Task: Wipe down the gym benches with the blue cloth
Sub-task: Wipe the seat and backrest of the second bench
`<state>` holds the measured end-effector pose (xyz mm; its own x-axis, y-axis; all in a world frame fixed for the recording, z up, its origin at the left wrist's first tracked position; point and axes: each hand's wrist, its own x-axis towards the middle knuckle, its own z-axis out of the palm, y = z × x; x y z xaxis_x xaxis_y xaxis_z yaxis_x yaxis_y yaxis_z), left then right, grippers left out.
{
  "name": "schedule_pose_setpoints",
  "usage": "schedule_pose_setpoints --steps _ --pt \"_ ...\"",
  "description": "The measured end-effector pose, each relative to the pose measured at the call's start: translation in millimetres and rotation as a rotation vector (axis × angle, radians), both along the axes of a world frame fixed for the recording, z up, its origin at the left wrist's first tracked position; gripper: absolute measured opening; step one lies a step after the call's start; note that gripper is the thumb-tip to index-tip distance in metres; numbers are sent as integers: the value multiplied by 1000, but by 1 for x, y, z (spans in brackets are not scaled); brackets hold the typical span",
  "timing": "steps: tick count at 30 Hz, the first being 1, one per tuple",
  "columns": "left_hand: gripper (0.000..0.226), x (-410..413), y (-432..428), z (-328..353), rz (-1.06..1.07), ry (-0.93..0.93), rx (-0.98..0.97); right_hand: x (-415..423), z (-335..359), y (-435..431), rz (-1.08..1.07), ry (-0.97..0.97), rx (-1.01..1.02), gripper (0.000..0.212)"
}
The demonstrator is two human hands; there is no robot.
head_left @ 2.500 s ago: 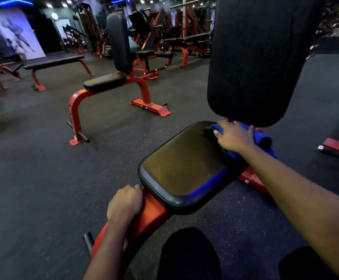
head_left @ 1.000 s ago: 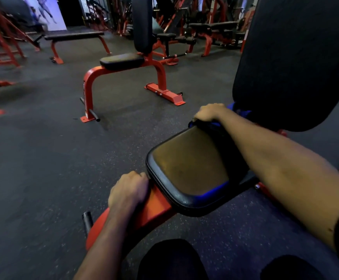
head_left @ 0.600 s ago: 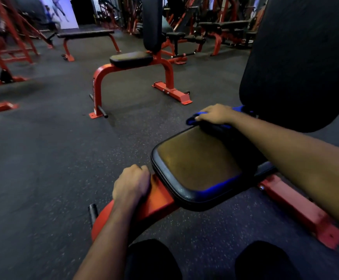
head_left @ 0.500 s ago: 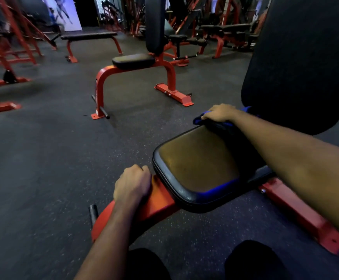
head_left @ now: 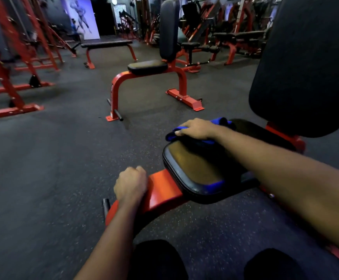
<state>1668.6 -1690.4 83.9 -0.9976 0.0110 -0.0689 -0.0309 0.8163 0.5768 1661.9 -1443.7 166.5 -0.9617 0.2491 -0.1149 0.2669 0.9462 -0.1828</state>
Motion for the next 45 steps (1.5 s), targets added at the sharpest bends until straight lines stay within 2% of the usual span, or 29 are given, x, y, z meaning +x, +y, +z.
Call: schedule_pose_setpoints --steps 4,6,10,16,18,22,27,30,35,38,41,45 --pt "56 -14 -33 -32 -148 -117 -10 9 6 45 -247 -17 55 52" --pt "52 -17 -36 -37 -194 -102 -1 -2 4 35 -242 -43 106 53" --pt "46 -15 -34 -34 -171 -101 33 -22 -5 -28 -84 -67 103 56" --pt "46 -9 -37 -29 -173 -101 45 1 -8 -72 65 27 105 42" --pt "45 -7 -39 -29 -196 -100 30 14 -7 -84 152 29 105 40" --pt "46 -2 -40 -26 -204 -86 14 54 -13 -114 384 -7 235 37" --pt "47 -3 -41 -26 -209 -72 13 130 -35 -119 475 141 330 32" --pt "51 -4 -40 -27 -187 -70 25 136 -37 -119 391 151 325 35" --pt "52 -7 -38 -28 -168 -82 -5 75 -25 -117 180 103 135 42" --pt "52 -6 -37 -28 -168 -76 -12 58 -18 -98 69 152 25 47" --pt "51 -6 -38 -30 -168 -70 -11 62 -20 -31 -157 198 -2 53" --pt "51 -7 -37 -30 -158 -60 -20 92 -19 74 -507 129 42 61"
